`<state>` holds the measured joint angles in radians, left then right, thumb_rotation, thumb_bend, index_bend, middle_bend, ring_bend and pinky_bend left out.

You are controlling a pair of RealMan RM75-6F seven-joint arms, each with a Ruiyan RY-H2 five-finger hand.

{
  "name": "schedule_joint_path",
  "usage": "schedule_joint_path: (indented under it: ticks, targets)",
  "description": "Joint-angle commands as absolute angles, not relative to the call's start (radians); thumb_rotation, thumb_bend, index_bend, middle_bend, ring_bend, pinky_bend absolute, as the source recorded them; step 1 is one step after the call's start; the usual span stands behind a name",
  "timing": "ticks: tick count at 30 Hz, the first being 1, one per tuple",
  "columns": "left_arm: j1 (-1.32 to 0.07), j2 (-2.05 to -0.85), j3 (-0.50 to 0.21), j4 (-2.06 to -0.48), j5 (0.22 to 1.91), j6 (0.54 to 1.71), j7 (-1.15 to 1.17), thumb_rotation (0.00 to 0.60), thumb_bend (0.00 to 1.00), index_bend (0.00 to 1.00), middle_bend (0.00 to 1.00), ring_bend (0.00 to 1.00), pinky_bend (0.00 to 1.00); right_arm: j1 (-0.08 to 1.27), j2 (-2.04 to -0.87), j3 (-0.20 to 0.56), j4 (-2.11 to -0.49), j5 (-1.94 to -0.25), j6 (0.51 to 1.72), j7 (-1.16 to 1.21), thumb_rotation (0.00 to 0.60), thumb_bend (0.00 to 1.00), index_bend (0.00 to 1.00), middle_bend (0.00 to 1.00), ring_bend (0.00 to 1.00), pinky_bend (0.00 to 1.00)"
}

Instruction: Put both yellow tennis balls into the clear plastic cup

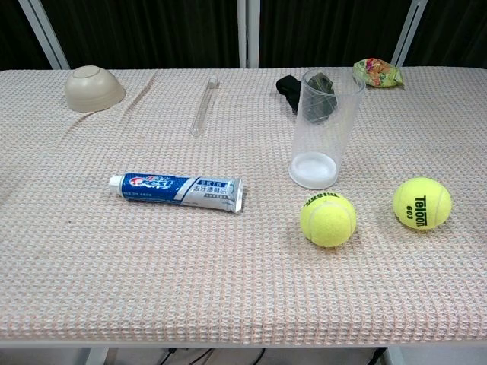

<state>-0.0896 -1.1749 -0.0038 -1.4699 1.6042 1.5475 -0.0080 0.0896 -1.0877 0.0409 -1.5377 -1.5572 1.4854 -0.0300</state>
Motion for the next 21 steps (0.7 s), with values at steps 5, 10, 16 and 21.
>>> schedule_joint_path:
  ticks: [5, 10, 16, 21]
  targets:
    - [-0.089, -1.175, -0.003, -1.47, 1.605, 1.548, -0.007, 0.6, 0.09, 0.01, 0.0, 0.0, 0.0, 0.089, -1.088, 0.04, -1.537, -1.56, 1.487, -0.031, 0.6, 0.18, 0.0, 0.0, 0.0, 0.0]
    - [-0.089, -1.175, -0.003, -1.469, 1.609, 1.55, -0.006, 0.6, 0.09, 0.01, 0.0, 0.0, 0.0, 0.09, -1.088, 0.038, -1.541, -1.566, 1.487, -0.036, 0.6, 0.18, 0.0, 0.0, 0.0, 0.0]
    - [-0.094, -1.176, -0.006, -1.463, 1.61, 1.547, -0.02, 0.6, 0.09, 0.01, 0.0, 0.0, 0.0, 0.103, -1.099, 0.029, -1.545, -1.575, 1.459, -0.058, 0.6, 0.18, 0.0, 0.0, 0.0, 0.0]
    - [-0.098, -1.177, -0.007, -1.466, 1.608, 1.542, -0.014, 0.6, 0.09, 0.01, 0.0, 0.0, 0.0, 0.14, -1.131, -0.002, -1.528, -1.627, 1.397, -0.094, 0.6, 0.18, 0.0, 0.0, 0.0, 0.0]
